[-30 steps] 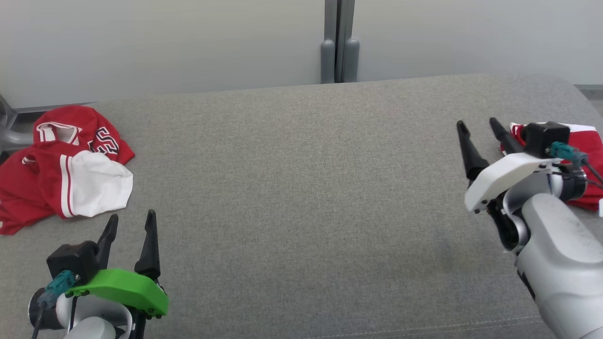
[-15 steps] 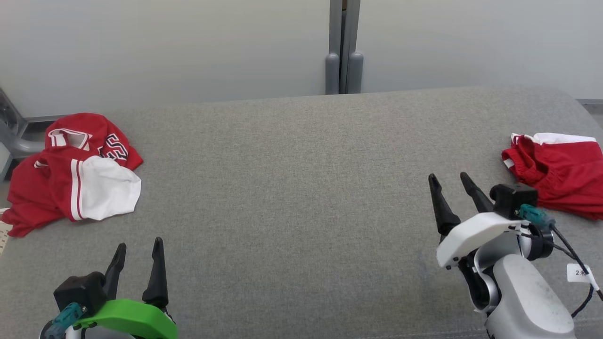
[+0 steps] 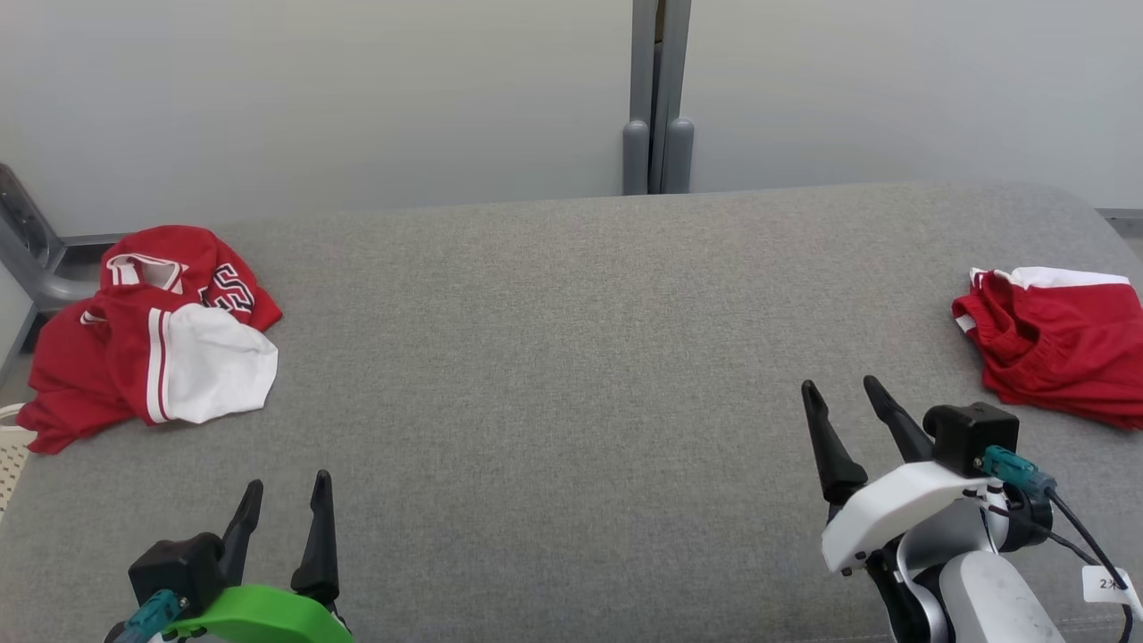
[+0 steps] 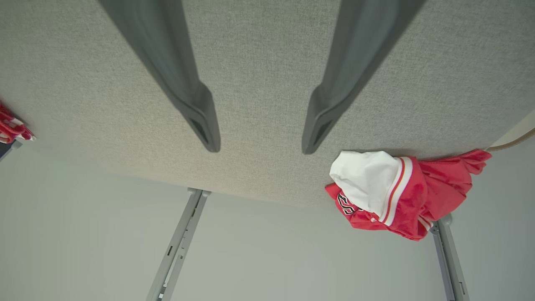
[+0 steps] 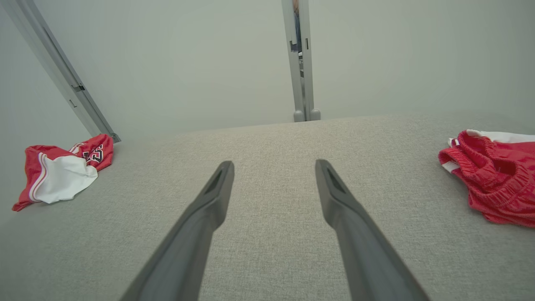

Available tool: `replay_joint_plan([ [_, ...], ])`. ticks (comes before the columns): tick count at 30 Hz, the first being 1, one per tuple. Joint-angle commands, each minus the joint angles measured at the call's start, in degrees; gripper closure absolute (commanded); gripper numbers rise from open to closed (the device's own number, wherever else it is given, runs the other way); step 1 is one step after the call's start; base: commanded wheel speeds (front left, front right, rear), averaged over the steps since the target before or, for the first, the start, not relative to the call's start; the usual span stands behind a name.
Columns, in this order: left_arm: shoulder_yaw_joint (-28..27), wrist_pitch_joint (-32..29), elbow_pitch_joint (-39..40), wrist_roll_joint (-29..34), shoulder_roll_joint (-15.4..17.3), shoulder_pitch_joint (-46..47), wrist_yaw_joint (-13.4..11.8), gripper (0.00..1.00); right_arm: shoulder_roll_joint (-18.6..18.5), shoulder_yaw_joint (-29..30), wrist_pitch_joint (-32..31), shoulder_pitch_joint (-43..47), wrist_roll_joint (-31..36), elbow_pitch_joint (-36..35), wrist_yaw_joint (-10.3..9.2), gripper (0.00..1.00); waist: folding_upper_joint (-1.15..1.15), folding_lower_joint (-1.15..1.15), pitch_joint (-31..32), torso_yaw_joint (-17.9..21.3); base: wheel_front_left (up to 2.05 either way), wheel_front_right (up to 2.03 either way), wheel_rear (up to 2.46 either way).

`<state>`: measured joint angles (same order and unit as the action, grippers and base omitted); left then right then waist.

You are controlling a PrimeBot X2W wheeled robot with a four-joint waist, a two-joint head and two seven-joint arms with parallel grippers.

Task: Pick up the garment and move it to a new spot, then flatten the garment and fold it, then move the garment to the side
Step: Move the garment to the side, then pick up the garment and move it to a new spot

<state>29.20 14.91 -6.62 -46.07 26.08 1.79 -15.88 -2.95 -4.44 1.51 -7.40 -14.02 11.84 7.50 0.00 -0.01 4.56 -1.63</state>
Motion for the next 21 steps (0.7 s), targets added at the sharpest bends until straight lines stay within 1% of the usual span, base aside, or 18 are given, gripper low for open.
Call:
replay_joint_plan([
  [1, 0.0, -0.2, -0.5, 0.4, 0.0, 0.8, 0.4, 0.0, 0.0, -0.2, -0.4, 1.2, -0.9, -1.0, -0.02, 0.0, 0.0, 0.01, 0.2, -0.1, 0.0, 0.0, 0.0],
  [12, 0.6, -1.3, -3.4, 0.0, 0.3, 4.5, 2.9, 0.0, 0.0, -1.2, -1.6, 5.3, -3.6, -4.7, -0.02, 0.0, 0.0, 0.01, 0.4, 0.4, 0.0, 0.0, 0.0],
  [16, 0.2, -0.9, -3.9, 0.0, 0.1, 4.8, 3.1, 0.0, 0.0, -1.0, -1.2, 5.5, -4.0, -5.0, -0.03, 0.0, 0.0, 0.01, 0.3, 0.7, 0.0, 0.0, 0.0],
  [21, 0.3, -0.7, -3.8, 0.2, -0.3, 4.1, 2.5, 0.0, 0.0, -0.6, -0.7, 4.9, -2.8, -5.5, -0.03, 0.0, 0.0, 0.01, 0.3, 0.9, 0.0, 0.0, 0.0],
])
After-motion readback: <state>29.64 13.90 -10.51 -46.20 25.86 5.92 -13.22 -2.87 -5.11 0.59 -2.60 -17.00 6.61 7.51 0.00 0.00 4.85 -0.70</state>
